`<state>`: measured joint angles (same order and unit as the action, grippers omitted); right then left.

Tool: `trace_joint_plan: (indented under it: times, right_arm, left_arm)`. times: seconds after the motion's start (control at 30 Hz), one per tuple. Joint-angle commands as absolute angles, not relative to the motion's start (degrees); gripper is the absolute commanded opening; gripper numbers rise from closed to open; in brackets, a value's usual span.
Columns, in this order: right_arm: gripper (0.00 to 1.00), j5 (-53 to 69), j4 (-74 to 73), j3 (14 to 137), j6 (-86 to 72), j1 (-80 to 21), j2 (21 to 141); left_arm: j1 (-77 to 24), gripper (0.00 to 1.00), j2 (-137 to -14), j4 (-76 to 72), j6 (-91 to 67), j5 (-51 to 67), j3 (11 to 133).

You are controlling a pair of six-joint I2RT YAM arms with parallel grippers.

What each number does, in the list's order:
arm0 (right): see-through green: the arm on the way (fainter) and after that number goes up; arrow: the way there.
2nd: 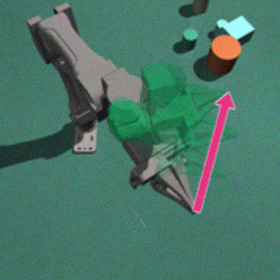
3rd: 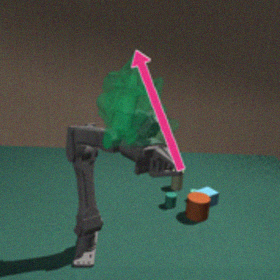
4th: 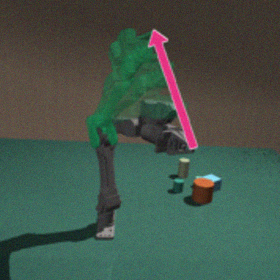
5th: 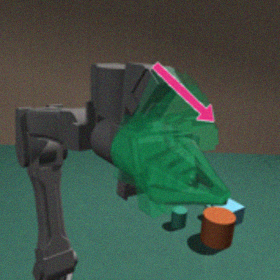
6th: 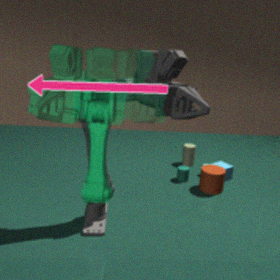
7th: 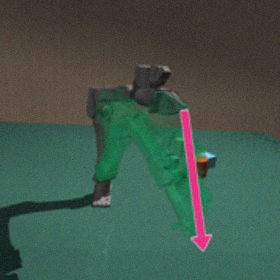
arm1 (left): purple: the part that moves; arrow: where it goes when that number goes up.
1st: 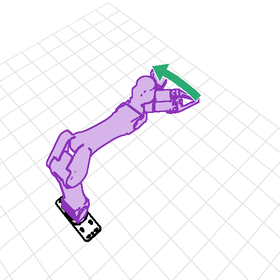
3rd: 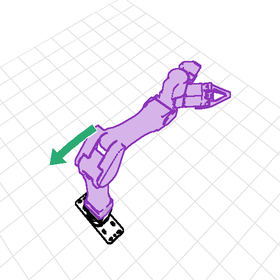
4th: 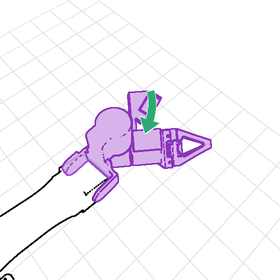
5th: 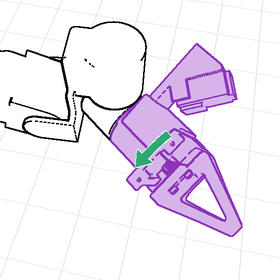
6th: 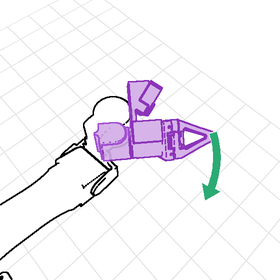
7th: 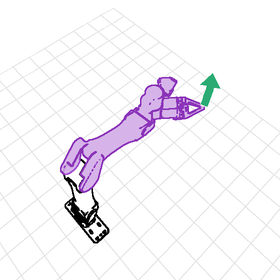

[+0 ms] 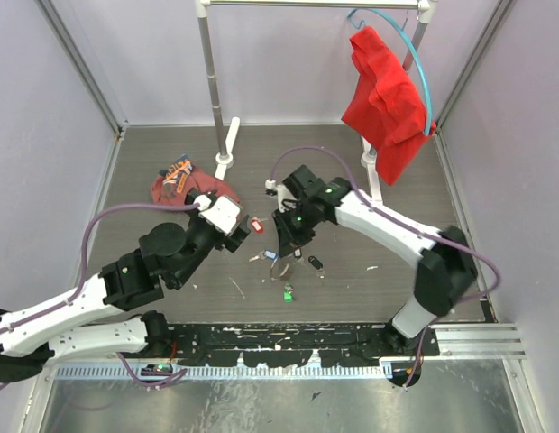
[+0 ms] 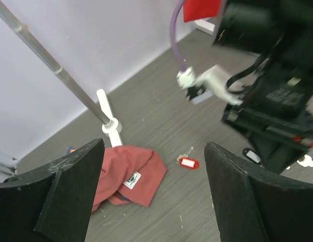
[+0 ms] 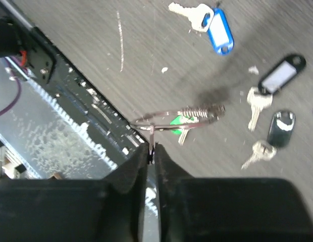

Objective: Put the keys on the keyring

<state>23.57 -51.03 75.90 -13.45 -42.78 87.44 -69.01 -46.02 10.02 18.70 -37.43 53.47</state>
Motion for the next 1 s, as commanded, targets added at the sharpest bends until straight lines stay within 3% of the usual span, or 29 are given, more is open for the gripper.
trace_joint_plan:
  times: [0.0,0.17,0.2,0.3,0.37,0.5,0.6,0.83,0.97]
  right_arm:
    - [0.25,29.2,-38.0,75.9,-13.3,-43.7,94.2]
    - [0.47,18.9,-30.4,73.6,-15.4,-43.7,89.0]
    - [0.55,16.0,-29.8,71.9,-15.5,-43.6,87.0]
    - [0.63,8.9,-29.0,65.0,-16.6,-43.7,81.0]
    - [0.63,6.8,-28.8,60.6,-16.7,-43.7,77.8]
    - [0.48,5.6,-27.7,53.7,-16.9,-45.3,73.4]
    - [0.44,3.8,-24.9,50.6,-18.8,-49.0,72.7]
    - [0.35,2.9,-17.1,50.5,-18.6,-51.4,80.7]
    - [0.35,4.0,-15.4,53.6,-15.2,-51.4,86.3]
  left_arm:
    - [-66.2,0.9,-45.3,12.4,12.6,-34.3,54.8]
    - [-61.9,0.92,-46.4,16.5,7.5,-32.5,54.7]
    - [-60.2,0.93,-46.8,17.6,6.1,-31.6,54.9]
    - [-54.7,0.94,-48.0,21.0,1.2,-27.1,55.5]
    - [-51.0,0.94,-48.9,22.4,-1.3,-23.4,55.7]
    - [-46.8,0.93,-50.4,23.5,-4.5,-18.5,55.7]
    - [-46.4,0.92,-50.7,23.5,-4.9,-17.5,55.6]
    - [-46.2,0.91,-50.7,23.9,-4.8,-17.5,56.0]
    - [-46.2,0.91,-50.8,24.8,-4.4,-17.8,56.6]
